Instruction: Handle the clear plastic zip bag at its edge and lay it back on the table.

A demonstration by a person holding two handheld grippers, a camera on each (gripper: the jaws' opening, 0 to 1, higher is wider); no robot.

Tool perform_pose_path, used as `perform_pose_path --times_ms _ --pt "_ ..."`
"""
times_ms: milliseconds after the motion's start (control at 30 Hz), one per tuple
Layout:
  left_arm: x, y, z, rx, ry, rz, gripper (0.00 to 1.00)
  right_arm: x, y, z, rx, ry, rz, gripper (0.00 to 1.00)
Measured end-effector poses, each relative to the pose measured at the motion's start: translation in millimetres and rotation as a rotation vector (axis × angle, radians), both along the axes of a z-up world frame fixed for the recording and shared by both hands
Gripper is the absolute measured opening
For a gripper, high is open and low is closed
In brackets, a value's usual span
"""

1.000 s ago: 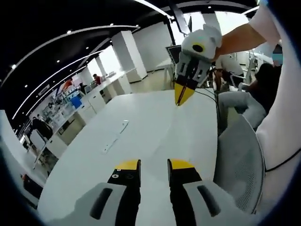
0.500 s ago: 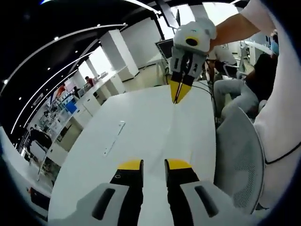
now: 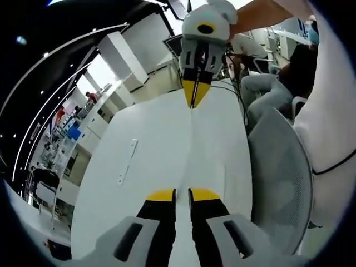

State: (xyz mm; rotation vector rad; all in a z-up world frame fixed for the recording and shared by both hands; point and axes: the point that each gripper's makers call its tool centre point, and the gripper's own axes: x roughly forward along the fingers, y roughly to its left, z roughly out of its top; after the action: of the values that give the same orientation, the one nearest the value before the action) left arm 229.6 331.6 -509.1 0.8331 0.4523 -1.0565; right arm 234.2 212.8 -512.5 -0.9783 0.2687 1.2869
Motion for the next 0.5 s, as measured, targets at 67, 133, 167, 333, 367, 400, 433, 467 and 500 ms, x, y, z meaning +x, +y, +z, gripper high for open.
perform_pose_path --times_ms 67,133,167,333,367,400,433,467,500 --pt "-0.4 -1.0 0.0 0.004 -0.001 -0.003 0.06 0.2 -0.1 -0.5 0.001 0.001 -0.001 0.0" --pt "-0.1 -1.6 0.1 0.009 -0.001 -0.005 0.06 -0.3 0.2 -1.5 -0.001 0.001 0.002 0.0" --pt "-0.1 -1.7 -0.1 0.01 0.0 -0.005 0.04 -0.4 0.4 -2.1 -0.001 0.002 0.001 0.0" --pt "0.0 -1.5 -3.3 0.032 0.015 -0.015 0.03 -1.3 2.0 -5.3 0.0 0.006 0.005 0.0" --pt "-0.2 -1.6 -3.5 0.034 0.016 -0.016 0.02 -1.4 2.2 -5.3 0.0 0.007 0.005 0.0" --pt "-0.2 -1.6 -3.8 0.038 0.017 -0.017 0.02 -1.1 2.5 -4.8 0.001 0.004 0.006 0.0" --pt "-0.4 -1.4 -4.6 0.042 0.021 -0.018 0.02 -1.5 2.8 -4.7 0.003 0.006 0.006 0.0" --pt "-1.6 -0.9 -6.2 0.047 0.033 -0.019 0.02 -2.1 3.0 -5.0 0.002 0.006 0.007 0.0" --pt "-2.2 -0.6 -7.2 0.05 0.04 -0.018 0.02 -2.4 3.1 -5.4 0.001 0.005 0.009 0.0"
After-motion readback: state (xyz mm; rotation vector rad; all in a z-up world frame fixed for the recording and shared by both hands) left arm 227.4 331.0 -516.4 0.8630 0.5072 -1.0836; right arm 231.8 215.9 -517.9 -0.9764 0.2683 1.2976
